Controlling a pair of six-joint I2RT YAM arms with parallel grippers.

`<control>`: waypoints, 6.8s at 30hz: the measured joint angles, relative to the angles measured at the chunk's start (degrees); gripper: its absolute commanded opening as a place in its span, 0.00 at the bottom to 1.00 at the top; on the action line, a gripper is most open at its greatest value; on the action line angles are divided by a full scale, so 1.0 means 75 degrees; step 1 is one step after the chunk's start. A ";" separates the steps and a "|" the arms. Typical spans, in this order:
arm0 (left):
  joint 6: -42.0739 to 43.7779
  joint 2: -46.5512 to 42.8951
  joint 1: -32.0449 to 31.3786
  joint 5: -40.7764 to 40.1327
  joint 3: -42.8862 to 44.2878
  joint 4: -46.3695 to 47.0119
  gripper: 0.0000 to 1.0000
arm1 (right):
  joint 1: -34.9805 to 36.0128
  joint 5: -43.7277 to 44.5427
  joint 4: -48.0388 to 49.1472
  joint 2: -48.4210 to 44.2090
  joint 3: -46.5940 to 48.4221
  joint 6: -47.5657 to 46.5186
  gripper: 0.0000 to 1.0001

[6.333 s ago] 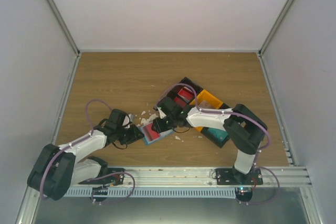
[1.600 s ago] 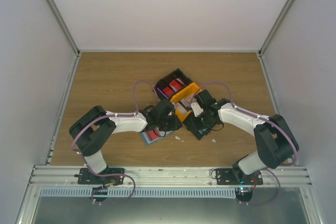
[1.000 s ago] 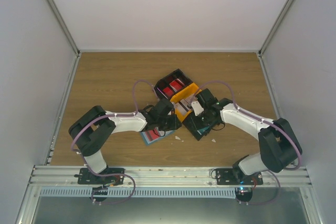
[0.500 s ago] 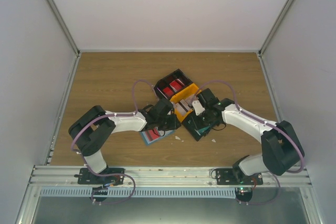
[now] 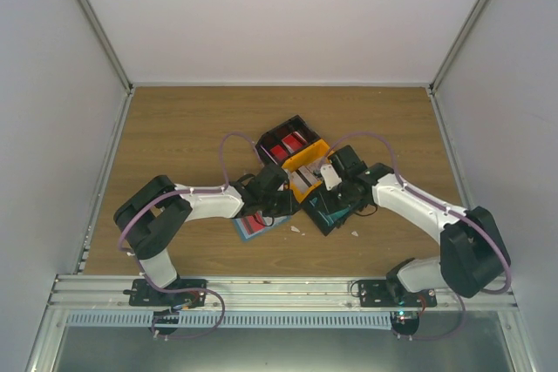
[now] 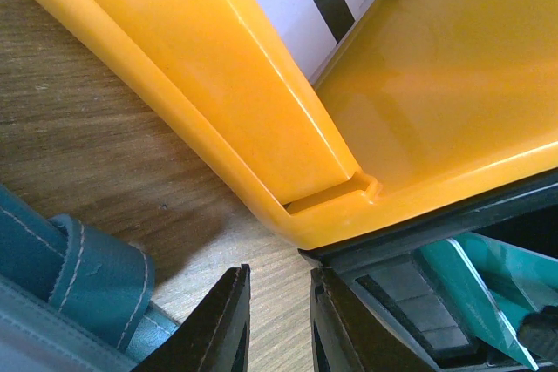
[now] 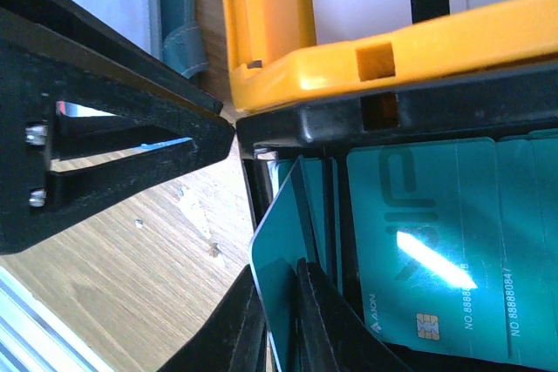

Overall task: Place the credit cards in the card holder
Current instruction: Pick up the credit card from the storage box, then insert the credit card into the card holder.

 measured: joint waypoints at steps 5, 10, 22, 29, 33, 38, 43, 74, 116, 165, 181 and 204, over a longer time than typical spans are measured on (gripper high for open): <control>0.0052 0.0000 0.0003 0.0009 0.0000 0.0000 0.23 | 0.0006 -0.0061 -0.0012 -0.0090 0.0015 -0.0003 0.09; 0.0067 0.0000 0.0003 0.0023 0.0000 0.0000 0.23 | 0.0009 0.0163 -0.0058 -0.0099 0.0050 0.0050 0.03; 0.0134 -0.0740 0.0003 -0.0163 -0.0187 0.0023 0.39 | 0.0026 0.1320 -0.0437 -0.1218 0.0886 0.0341 0.01; 0.0160 -0.2323 0.0157 -0.0236 -0.1090 0.0417 0.58 | 0.0026 -0.0192 0.0114 -0.1361 0.0880 0.0536 0.01; 0.0076 -0.3453 0.0312 -0.0187 -0.1836 0.0708 0.63 | 0.0035 -0.1591 0.1014 -0.1274 0.0560 0.0921 0.00; -0.0175 -0.4371 0.0504 0.0251 -0.2626 0.1157 0.64 | 0.0035 -0.3051 0.2489 -0.0851 0.0122 0.1795 0.00; -0.0501 -0.4692 0.0772 0.0994 -0.3133 0.1853 0.49 | 0.0032 -0.4176 0.3736 -0.0495 -0.0219 0.2608 0.00; -0.1186 -0.5024 0.1682 -0.0093 -0.3940 0.0525 0.00 | 0.1343 -0.0198 0.2442 0.1282 0.0697 0.1268 0.53; -0.2358 -0.4447 0.1897 0.0749 -0.5520 0.3360 0.00 | 0.1918 0.1157 0.1711 0.3048 0.1463 0.1597 0.28; -0.2678 -0.1402 0.1821 0.1209 -0.5575 0.6627 0.11 | 0.1897 0.0927 0.1684 0.3147 0.1536 0.1600 0.25; -0.2291 -0.1856 0.1629 0.1309 -0.5327 0.5890 0.39 | 0.1897 0.0895 0.1682 0.3147 0.1542 0.1652 0.24; -0.1594 -0.3459 0.1585 0.0883 -0.4613 0.2381 0.38 | 0.1903 0.0889 0.1667 0.3147 0.1559 0.1649 0.24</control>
